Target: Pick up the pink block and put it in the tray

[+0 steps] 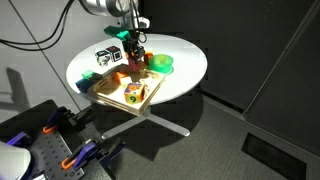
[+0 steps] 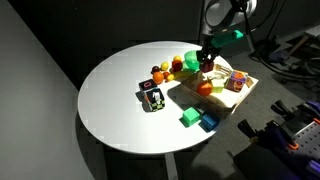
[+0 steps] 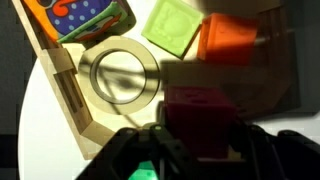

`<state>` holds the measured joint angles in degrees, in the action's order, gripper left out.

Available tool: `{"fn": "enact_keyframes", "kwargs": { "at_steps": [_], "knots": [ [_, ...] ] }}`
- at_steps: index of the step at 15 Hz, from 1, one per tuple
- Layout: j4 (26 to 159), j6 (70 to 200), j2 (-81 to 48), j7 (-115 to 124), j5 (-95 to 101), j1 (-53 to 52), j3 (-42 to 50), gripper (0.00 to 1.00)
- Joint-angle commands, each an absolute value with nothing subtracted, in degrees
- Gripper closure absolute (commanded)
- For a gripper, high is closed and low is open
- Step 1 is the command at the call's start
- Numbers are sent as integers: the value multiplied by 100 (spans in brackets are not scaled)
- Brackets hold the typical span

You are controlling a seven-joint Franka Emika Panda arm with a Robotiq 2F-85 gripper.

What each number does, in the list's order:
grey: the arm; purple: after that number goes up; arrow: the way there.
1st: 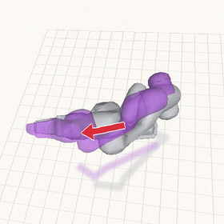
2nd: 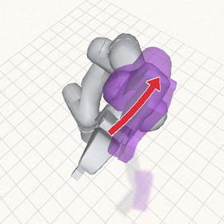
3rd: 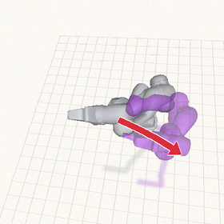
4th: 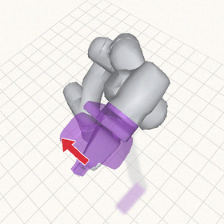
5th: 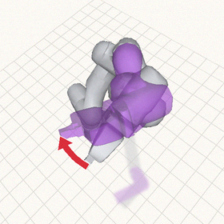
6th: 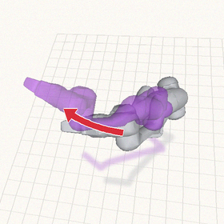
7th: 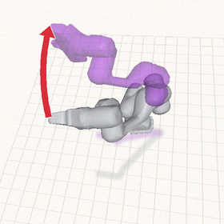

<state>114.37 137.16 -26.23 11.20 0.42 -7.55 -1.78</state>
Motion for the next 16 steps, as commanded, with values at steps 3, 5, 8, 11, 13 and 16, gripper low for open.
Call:
{"fn": "enact_keyframes", "kwargs": {
  "at_steps": [3, 5, 8, 11, 13, 16],
  "knots": [
    [11896, 13843, -2159, 1243, -7, -596, -15, 71],
    [12037, 13895, -2064, 1245, 13, -556, 35, 71],
    [12273, 14006, -1922, 1220, 35, -500, 90, 67],
    [12525, 14172, -1709, 1186, 43, -491, 86, 19],
    [12684, 14257, -1542, 1144, -1, -493, 40, 5],
    [13002, 14369, -1154, 1089, -41, -518, -73, 0]
  ]
}}
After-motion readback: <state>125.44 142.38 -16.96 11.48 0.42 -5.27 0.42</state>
